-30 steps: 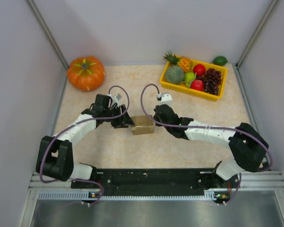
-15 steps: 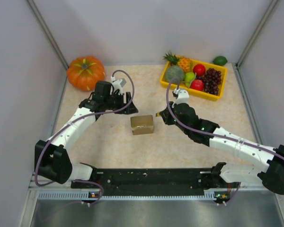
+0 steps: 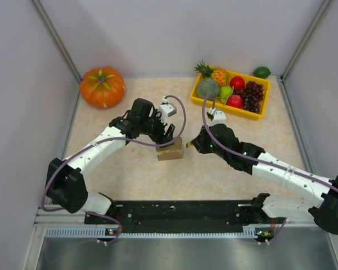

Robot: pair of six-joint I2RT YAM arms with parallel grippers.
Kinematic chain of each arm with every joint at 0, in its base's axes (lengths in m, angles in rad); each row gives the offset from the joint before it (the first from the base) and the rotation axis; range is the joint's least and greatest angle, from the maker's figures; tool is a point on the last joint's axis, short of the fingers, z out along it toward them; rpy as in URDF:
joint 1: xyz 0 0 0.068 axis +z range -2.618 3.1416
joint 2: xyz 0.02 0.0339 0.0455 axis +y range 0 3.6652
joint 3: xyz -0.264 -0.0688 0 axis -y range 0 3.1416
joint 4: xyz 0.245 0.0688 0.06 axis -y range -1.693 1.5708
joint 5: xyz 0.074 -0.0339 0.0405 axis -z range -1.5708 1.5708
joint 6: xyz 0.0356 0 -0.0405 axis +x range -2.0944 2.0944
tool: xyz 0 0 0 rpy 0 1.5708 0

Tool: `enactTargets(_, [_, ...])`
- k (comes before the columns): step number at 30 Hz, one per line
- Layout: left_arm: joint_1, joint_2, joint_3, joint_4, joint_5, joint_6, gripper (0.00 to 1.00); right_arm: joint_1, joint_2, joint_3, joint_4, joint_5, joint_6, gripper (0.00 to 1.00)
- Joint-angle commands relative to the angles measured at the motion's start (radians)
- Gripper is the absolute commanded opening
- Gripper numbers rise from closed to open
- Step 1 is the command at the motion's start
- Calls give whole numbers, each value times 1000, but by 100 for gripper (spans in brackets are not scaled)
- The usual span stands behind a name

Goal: Unpack the express box

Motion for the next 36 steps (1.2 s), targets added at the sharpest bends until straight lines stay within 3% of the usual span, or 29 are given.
enactTargets(1, [6, -70, -28, 26, 49, 263, 78, -45, -77, -5, -45, -37, 43, 0])
enactTargets(8, [-26, -71, -81, 101, 42, 412, 87, -100, -116, -16, -77, -96, 22, 0])
enactTargets(19, [-57, 81, 45, -99, 51, 539, 89, -140, -111, -25, -74, -133, 17, 0])
enactTargets(20, [-58, 89, 45, -94, 39, 544, 93, -142, -110, -26, -70, -140, 17, 0])
enactTargets(36, [-58, 97, -110, 122, -29, 539, 91, -171, -93, -39, 2, -194, 46, 0])
